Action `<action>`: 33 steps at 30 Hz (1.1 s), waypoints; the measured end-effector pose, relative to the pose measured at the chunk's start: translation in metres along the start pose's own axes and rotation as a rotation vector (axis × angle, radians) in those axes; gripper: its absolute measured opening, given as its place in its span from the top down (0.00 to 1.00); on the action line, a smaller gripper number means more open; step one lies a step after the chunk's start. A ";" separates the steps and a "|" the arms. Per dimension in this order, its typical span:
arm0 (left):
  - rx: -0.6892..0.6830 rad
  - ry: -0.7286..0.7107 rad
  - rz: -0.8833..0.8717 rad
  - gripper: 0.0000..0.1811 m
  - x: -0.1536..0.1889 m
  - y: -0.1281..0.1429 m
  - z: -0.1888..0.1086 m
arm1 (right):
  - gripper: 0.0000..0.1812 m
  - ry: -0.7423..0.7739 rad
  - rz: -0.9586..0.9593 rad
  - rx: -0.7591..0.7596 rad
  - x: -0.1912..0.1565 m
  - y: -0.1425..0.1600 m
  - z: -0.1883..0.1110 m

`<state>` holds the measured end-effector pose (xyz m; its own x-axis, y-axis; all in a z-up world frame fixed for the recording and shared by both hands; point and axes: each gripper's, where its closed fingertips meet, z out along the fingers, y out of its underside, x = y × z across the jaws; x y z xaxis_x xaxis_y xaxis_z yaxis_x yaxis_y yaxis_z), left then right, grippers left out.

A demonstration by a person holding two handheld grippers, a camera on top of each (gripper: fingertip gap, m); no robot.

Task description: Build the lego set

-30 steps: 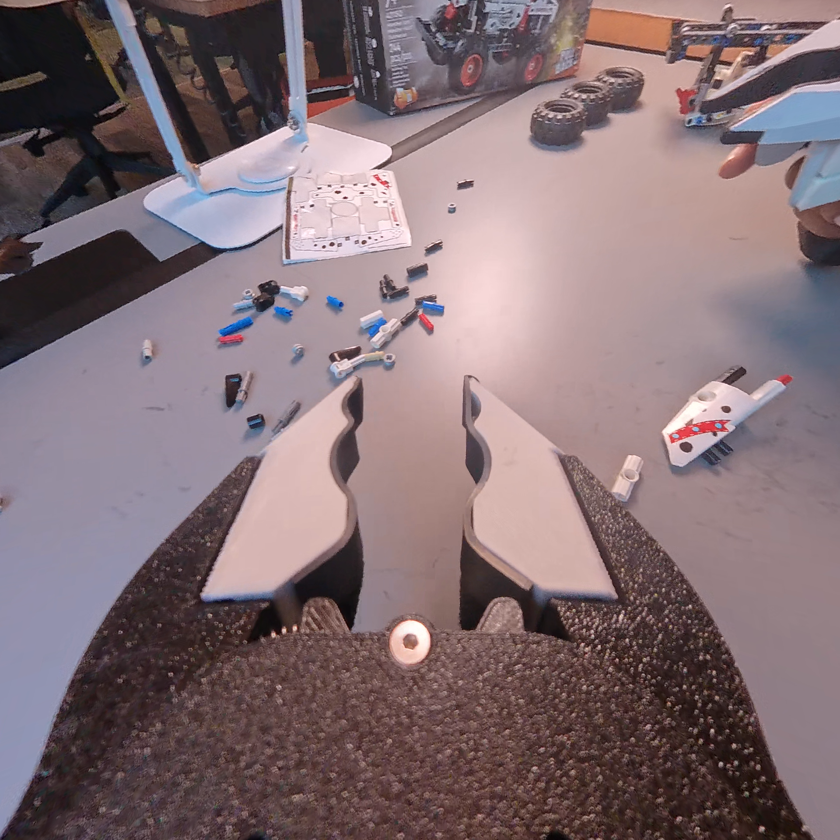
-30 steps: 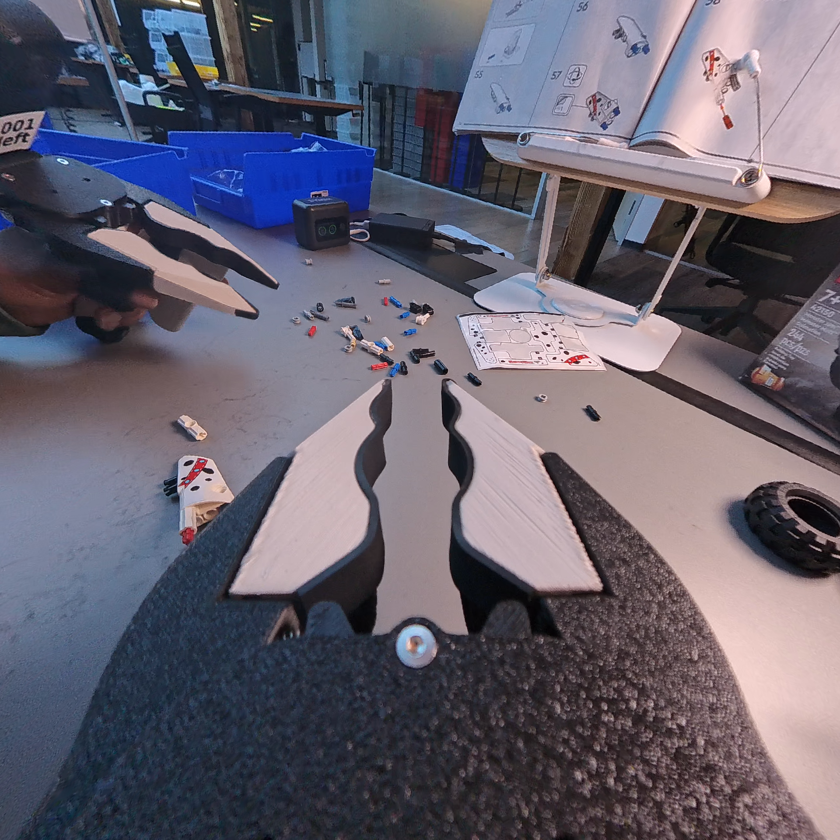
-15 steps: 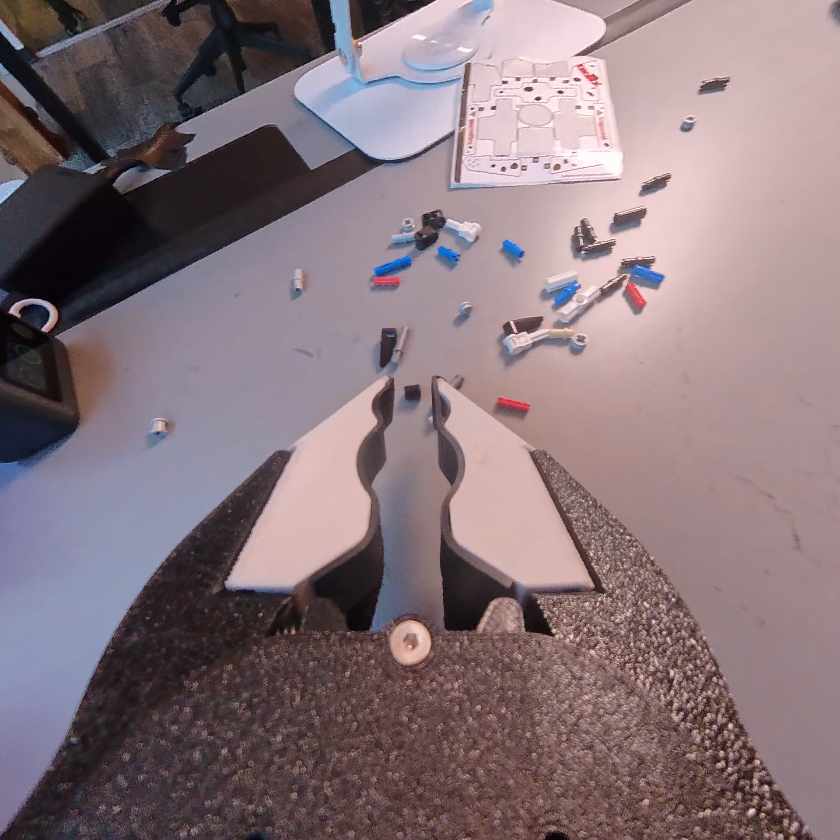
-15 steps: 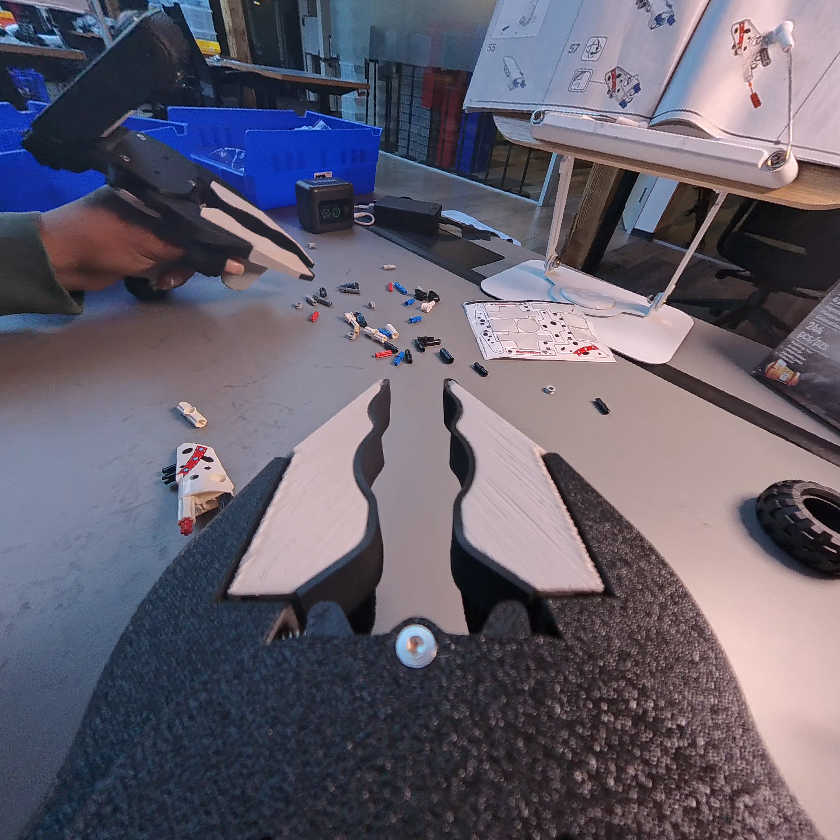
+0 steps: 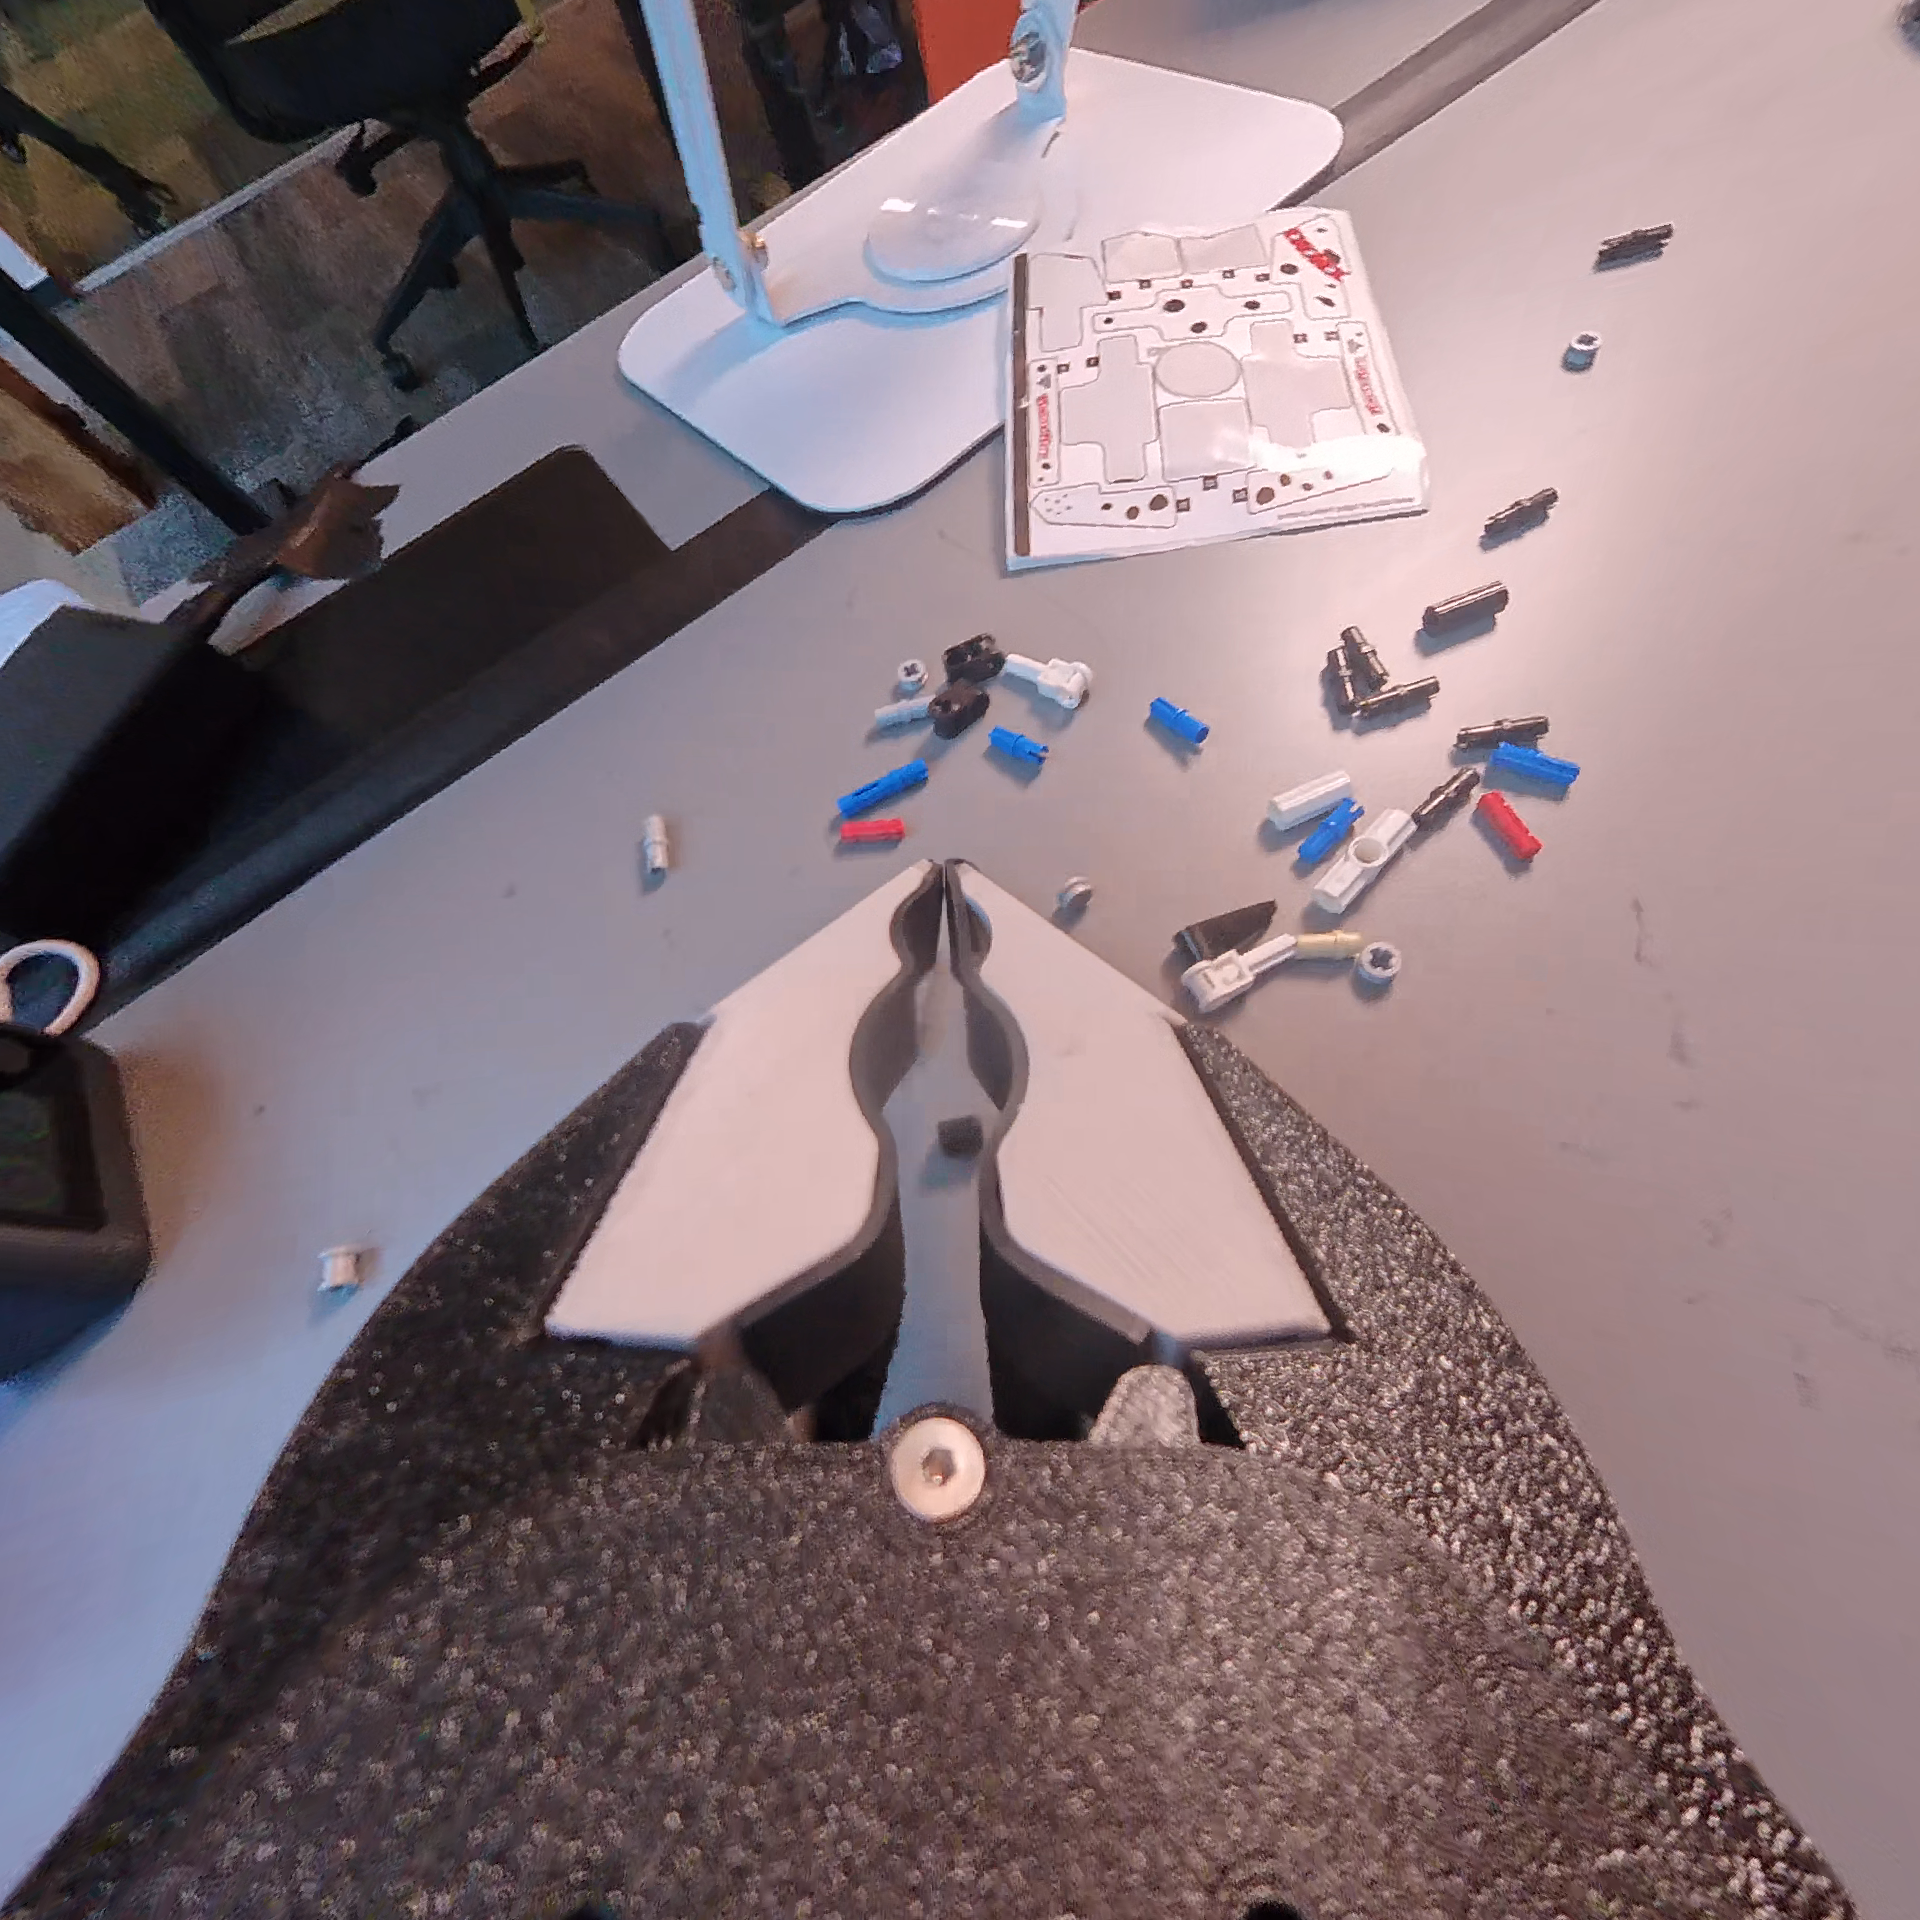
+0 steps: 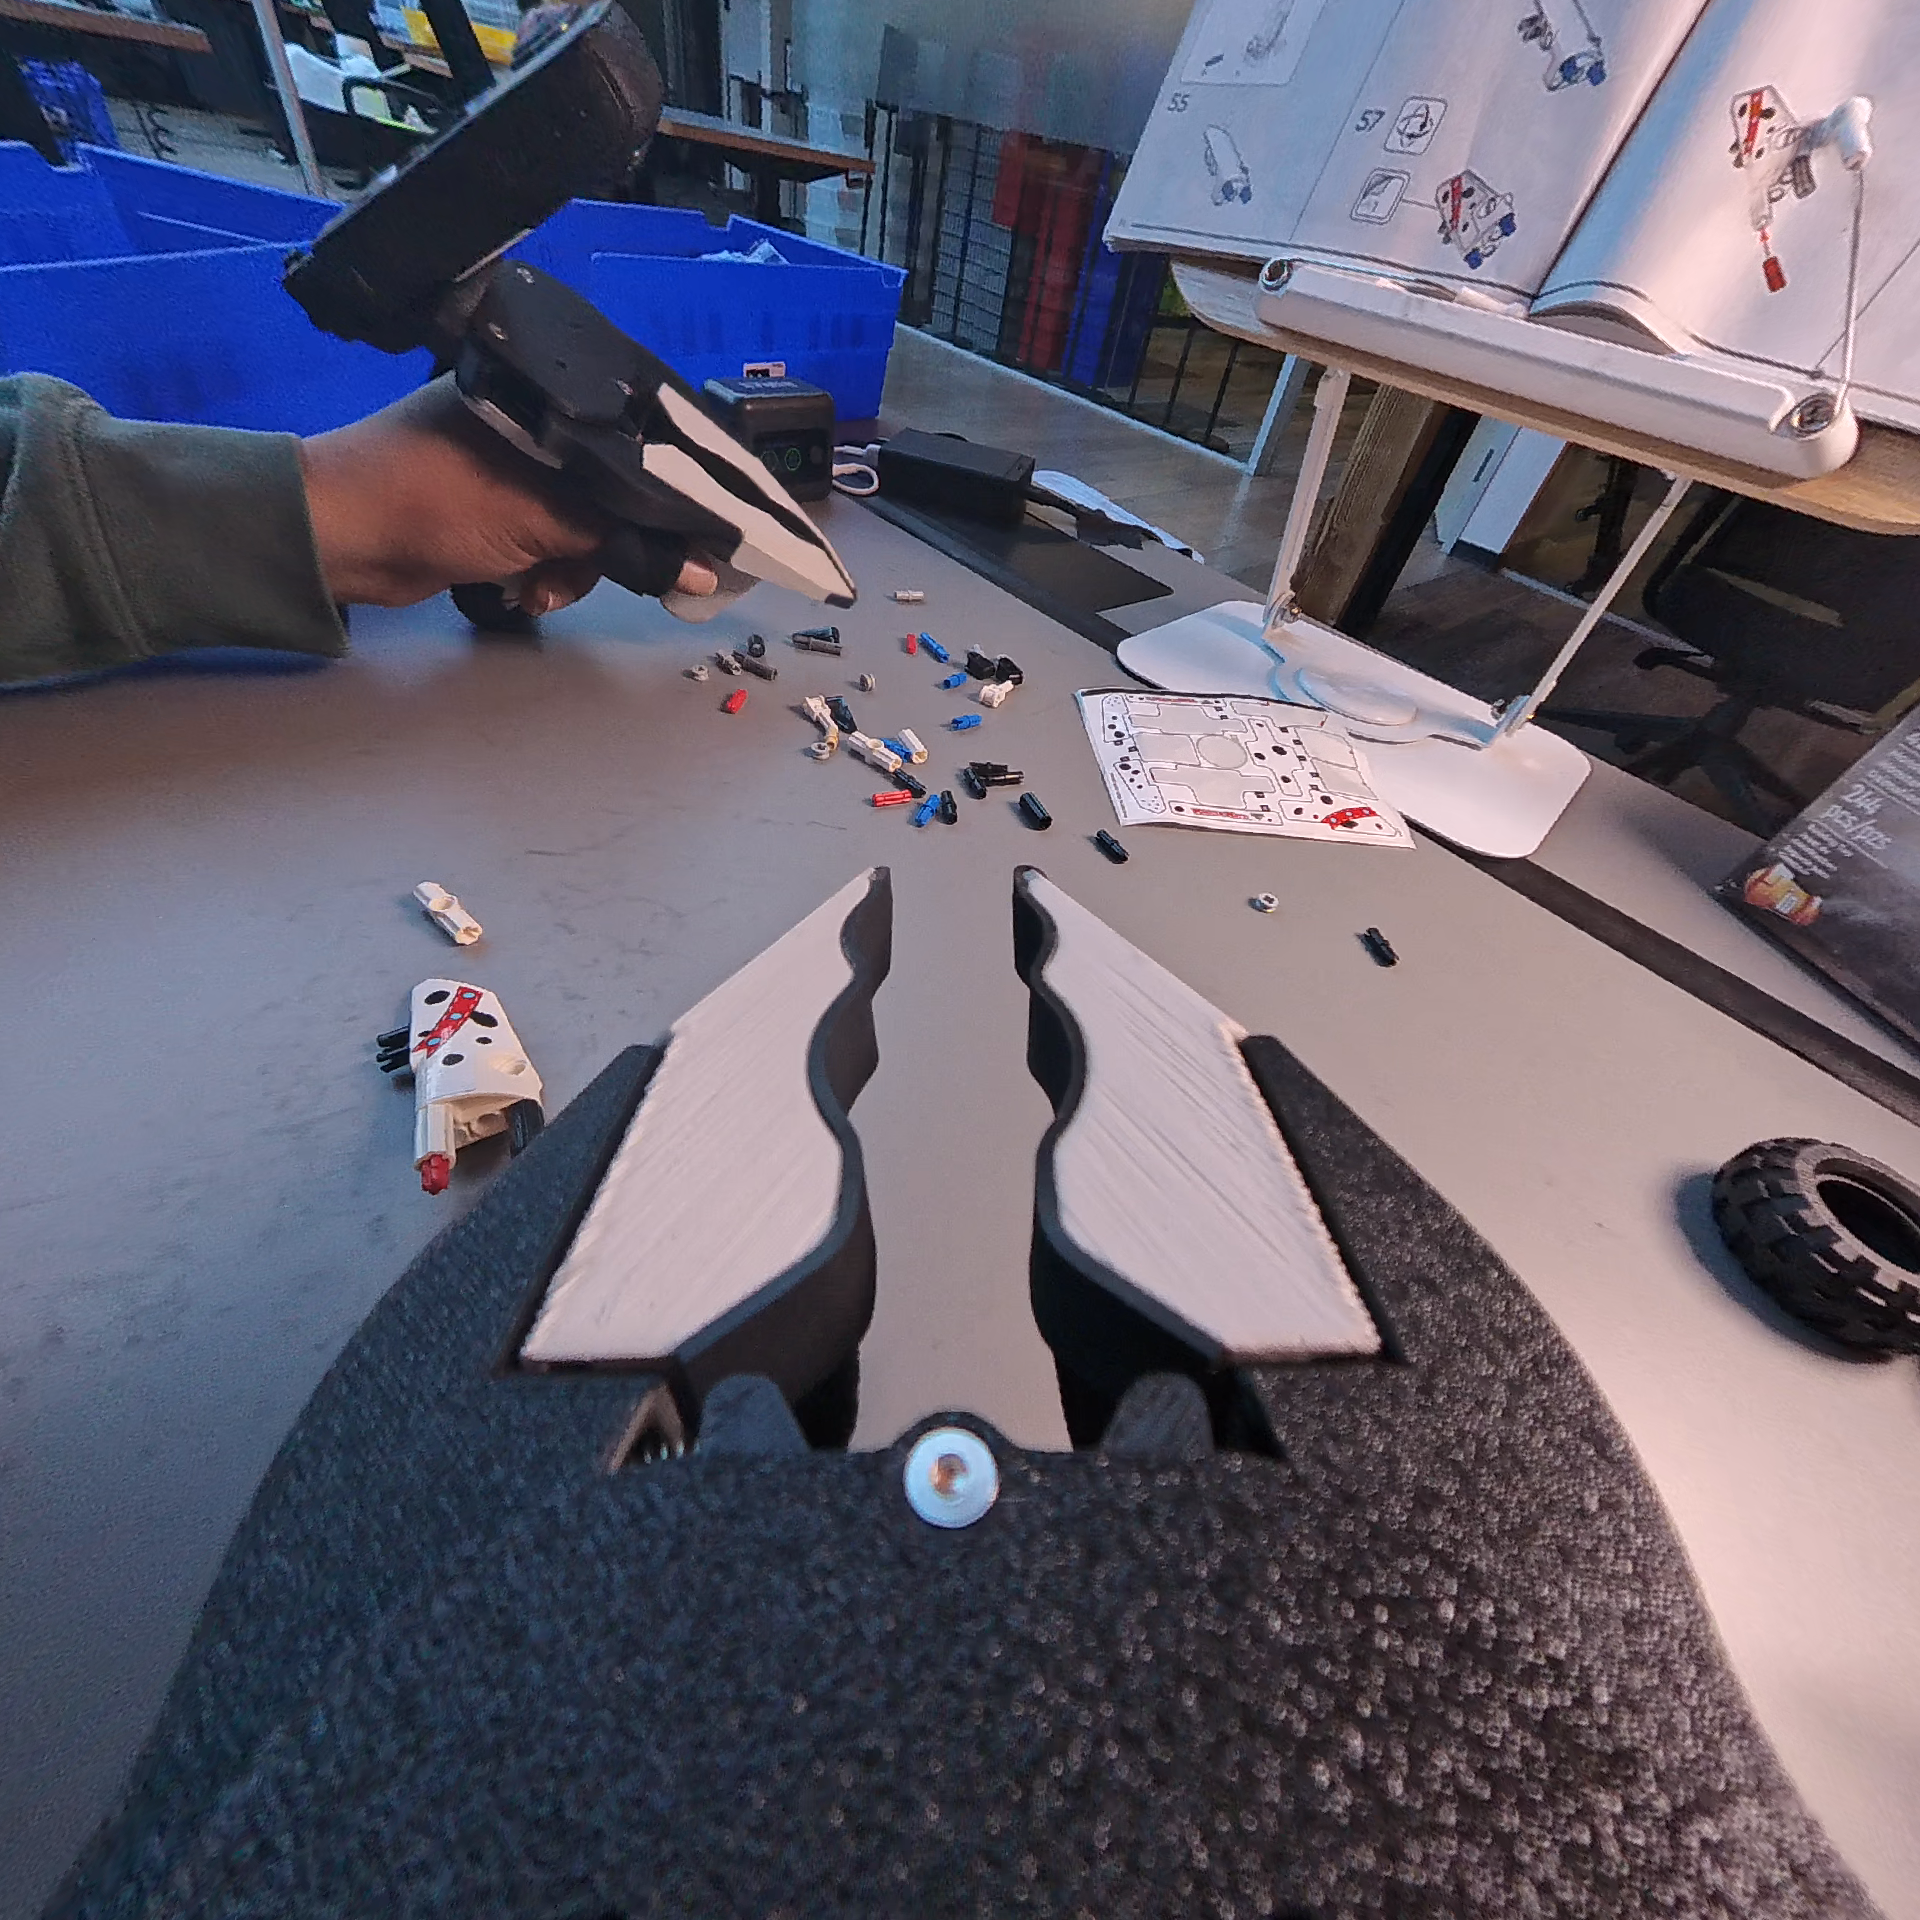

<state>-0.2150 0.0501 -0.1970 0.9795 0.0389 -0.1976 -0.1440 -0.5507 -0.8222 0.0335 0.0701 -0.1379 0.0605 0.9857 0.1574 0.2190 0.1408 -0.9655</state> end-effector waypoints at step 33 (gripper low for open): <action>-0.144 0.414 0.223 0.97 0.104 -0.004 0.021 | 0.88 -0.028 -0.043 -0.048 -0.006 0.008 0.002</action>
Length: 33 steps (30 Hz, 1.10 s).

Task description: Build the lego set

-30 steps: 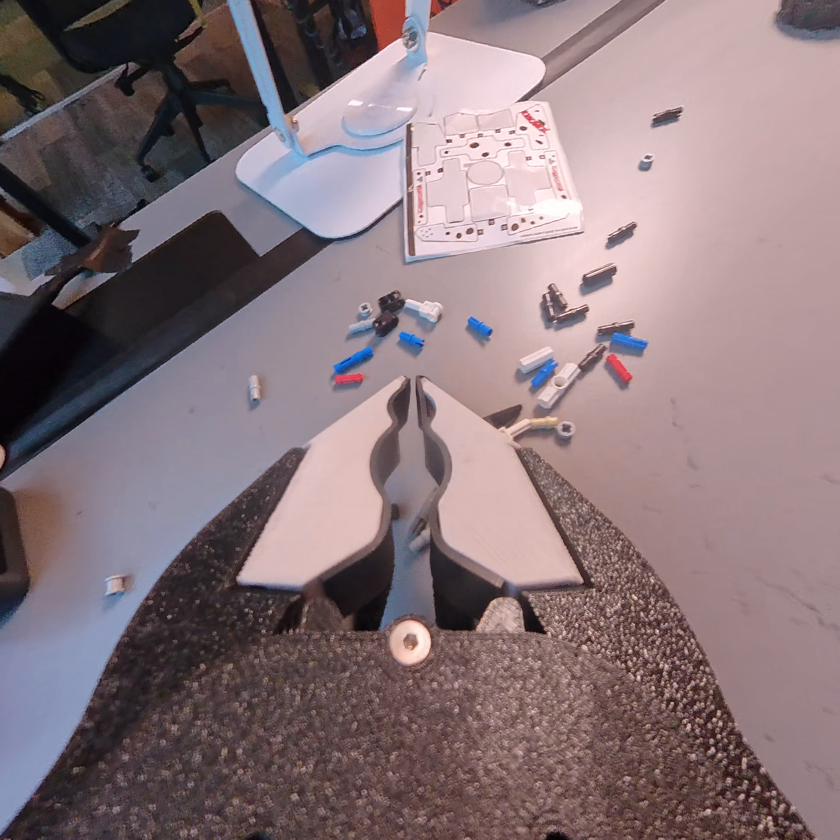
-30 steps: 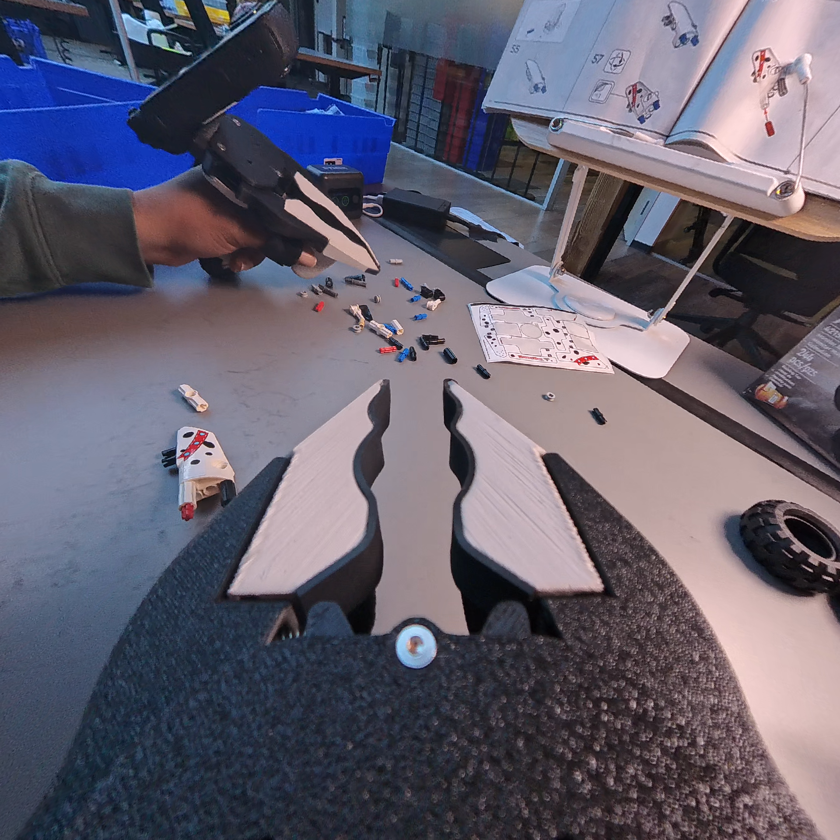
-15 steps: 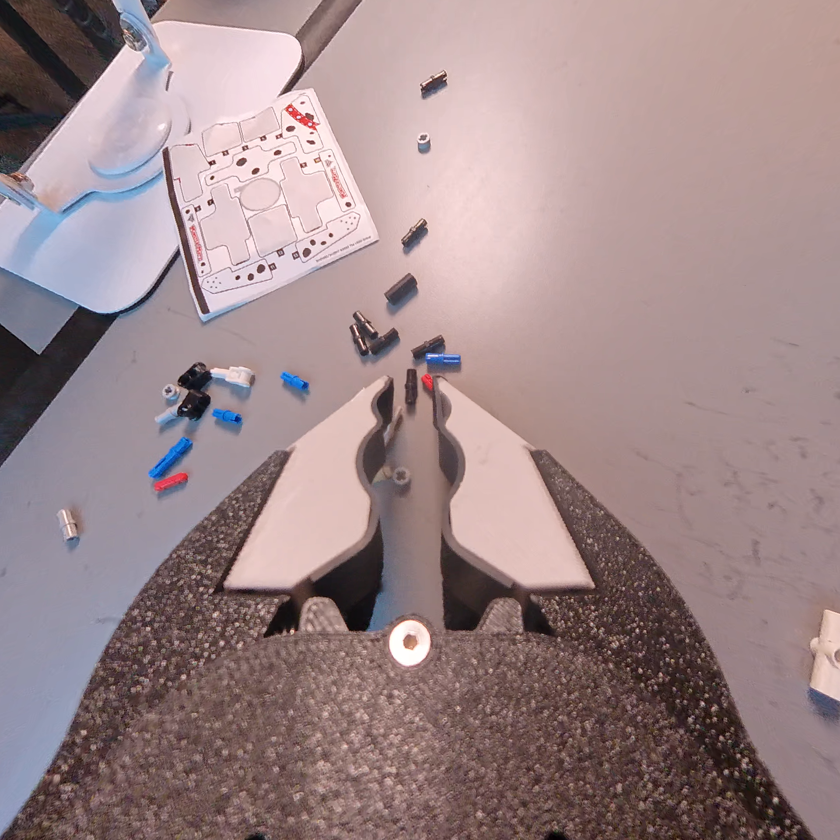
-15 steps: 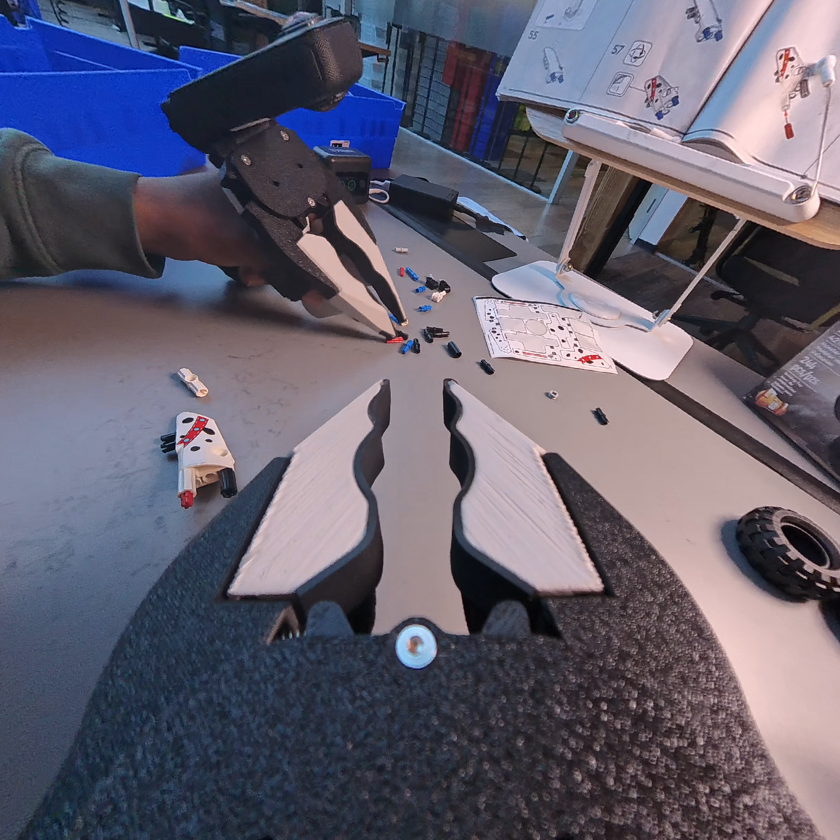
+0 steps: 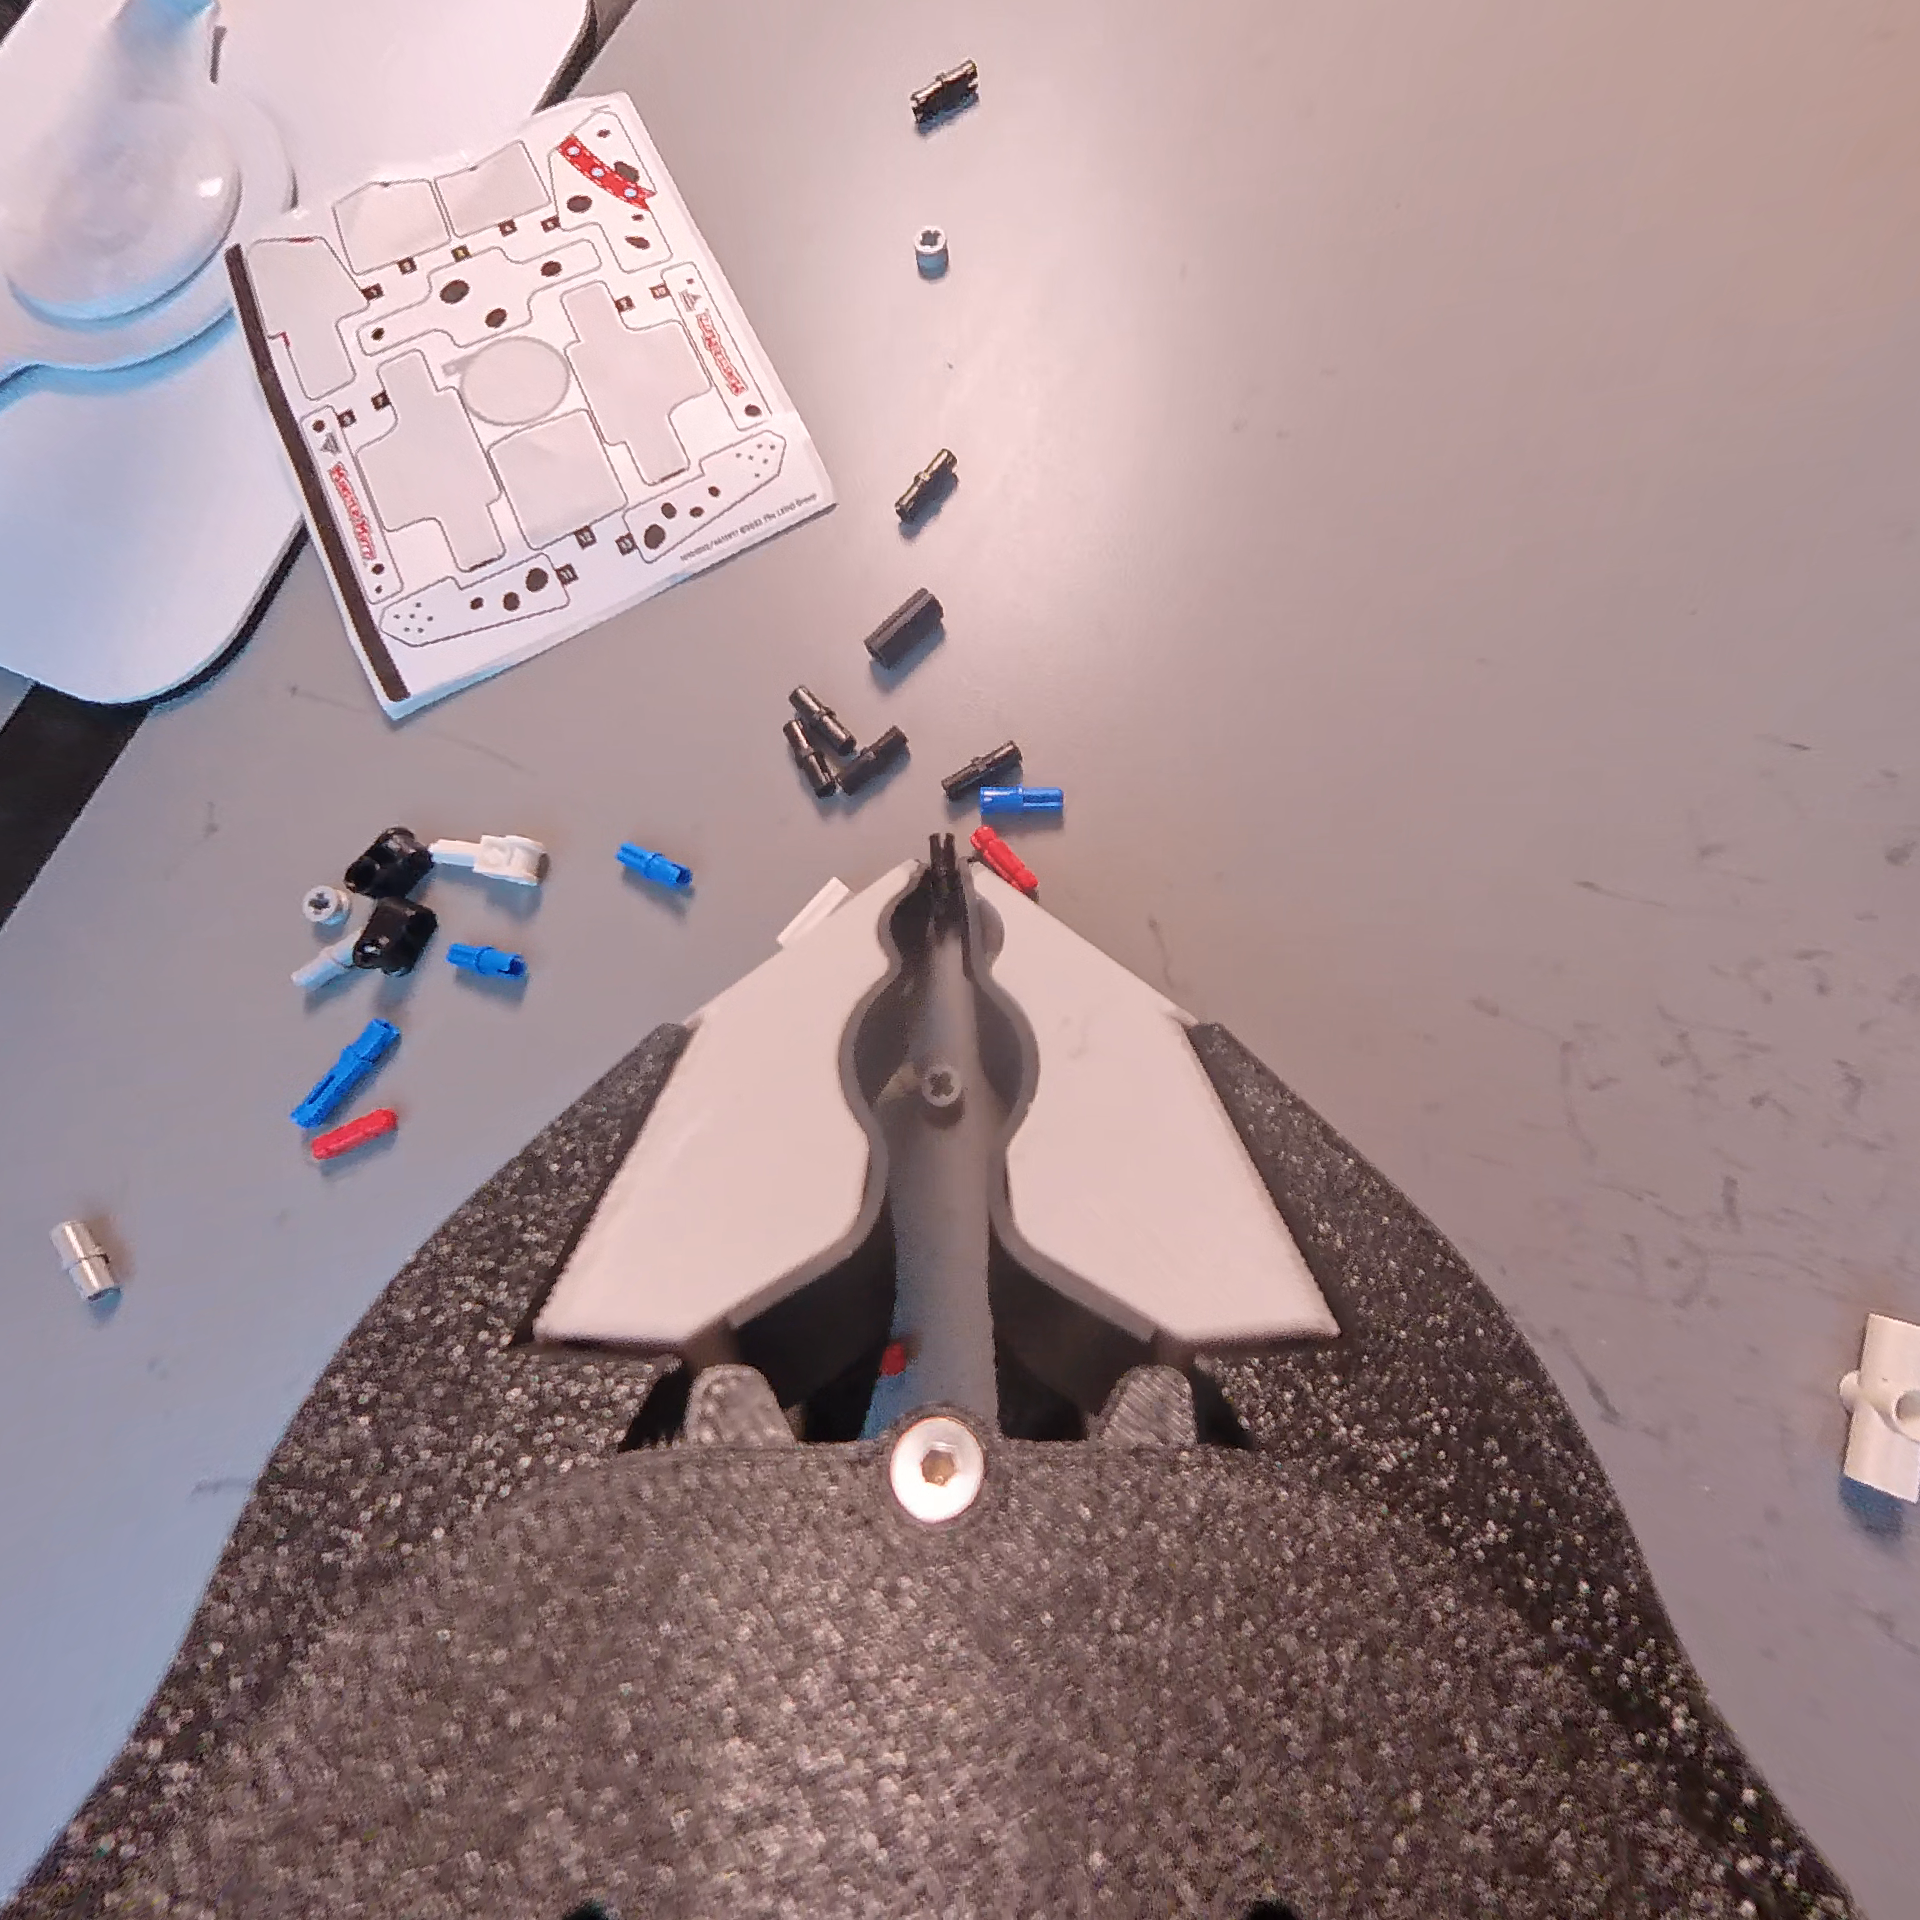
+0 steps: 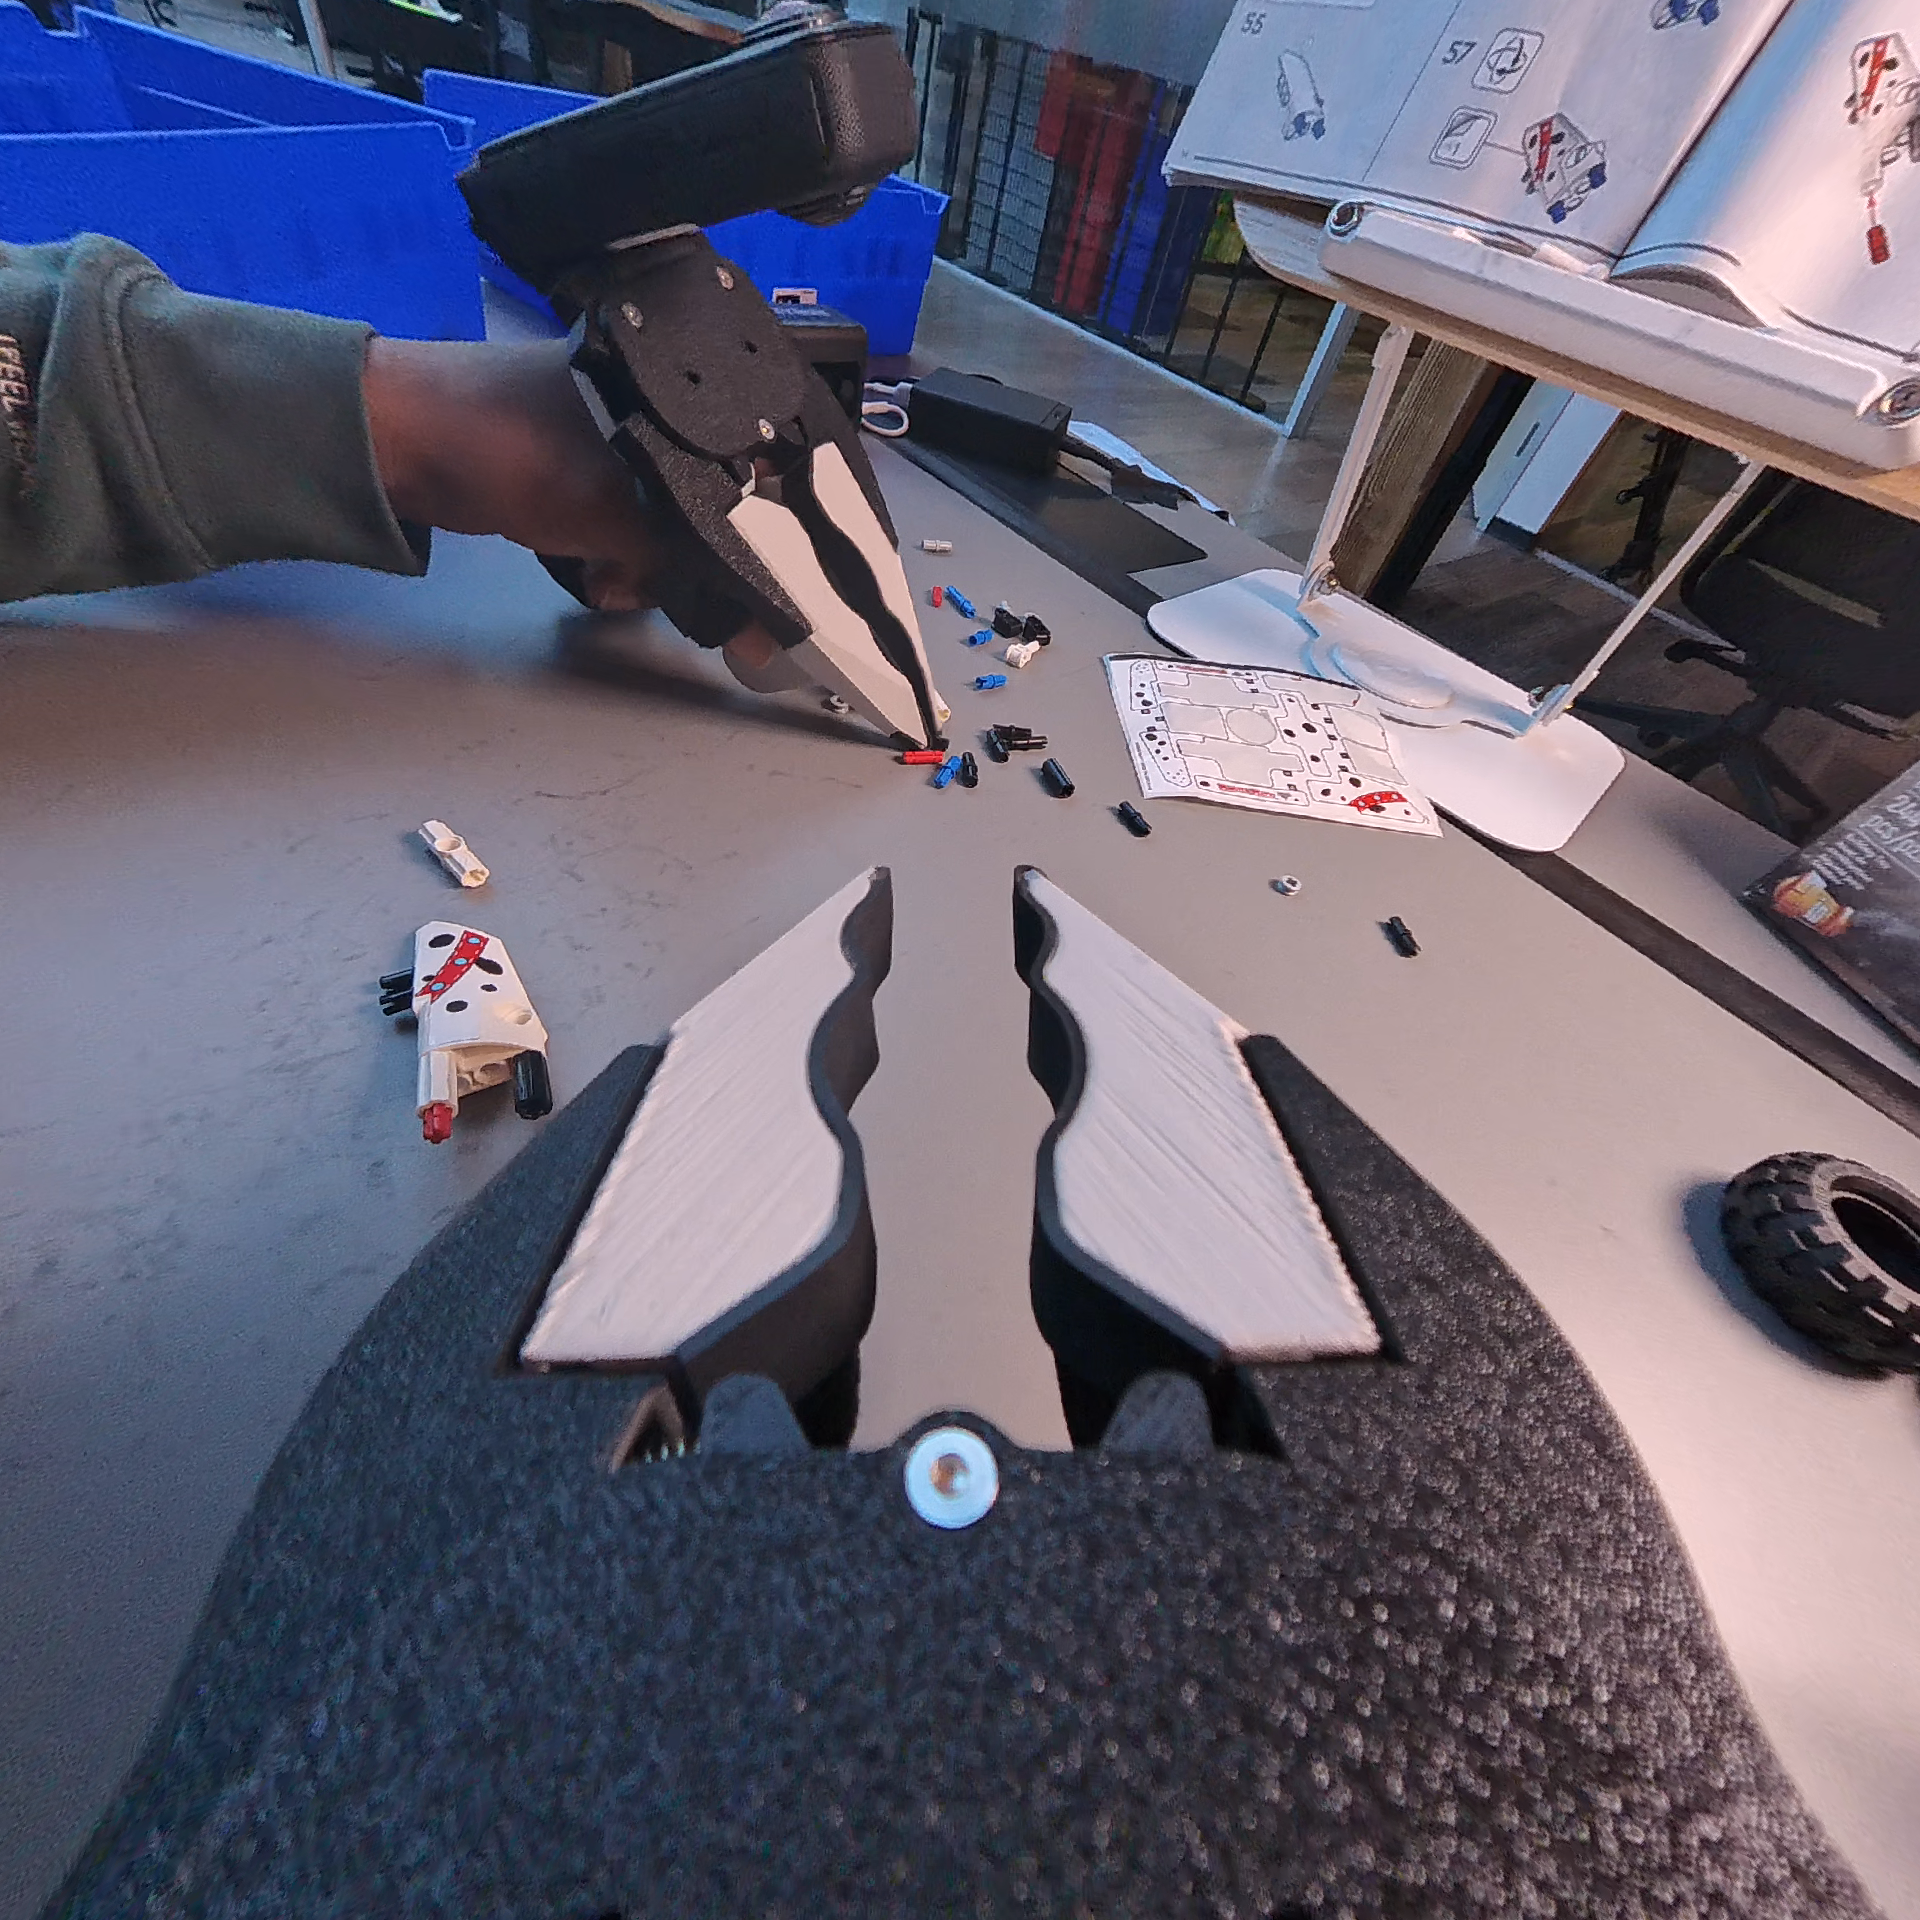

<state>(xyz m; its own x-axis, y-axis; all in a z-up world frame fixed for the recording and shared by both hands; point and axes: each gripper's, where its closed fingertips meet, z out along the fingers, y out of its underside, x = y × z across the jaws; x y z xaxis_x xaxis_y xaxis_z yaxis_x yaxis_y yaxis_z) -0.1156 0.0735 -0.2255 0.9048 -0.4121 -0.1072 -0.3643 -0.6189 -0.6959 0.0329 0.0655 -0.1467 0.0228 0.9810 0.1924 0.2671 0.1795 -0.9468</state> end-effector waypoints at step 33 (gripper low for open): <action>0.035 0.436 0.250 0.92 0.198 0.033 -0.069 | 0.88 0.005 -0.096 -0.047 -0.006 0.008 0.004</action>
<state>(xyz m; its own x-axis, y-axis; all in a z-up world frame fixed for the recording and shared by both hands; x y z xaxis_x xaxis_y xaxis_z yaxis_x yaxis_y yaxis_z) 0.0359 -0.0748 -0.2206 0.6120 -0.7904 0.0281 -0.5437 -0.4462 -0.7109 0.0308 0.0616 -0.1568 0.0002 0.9591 0.2831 0.3128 0.2689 -0.9110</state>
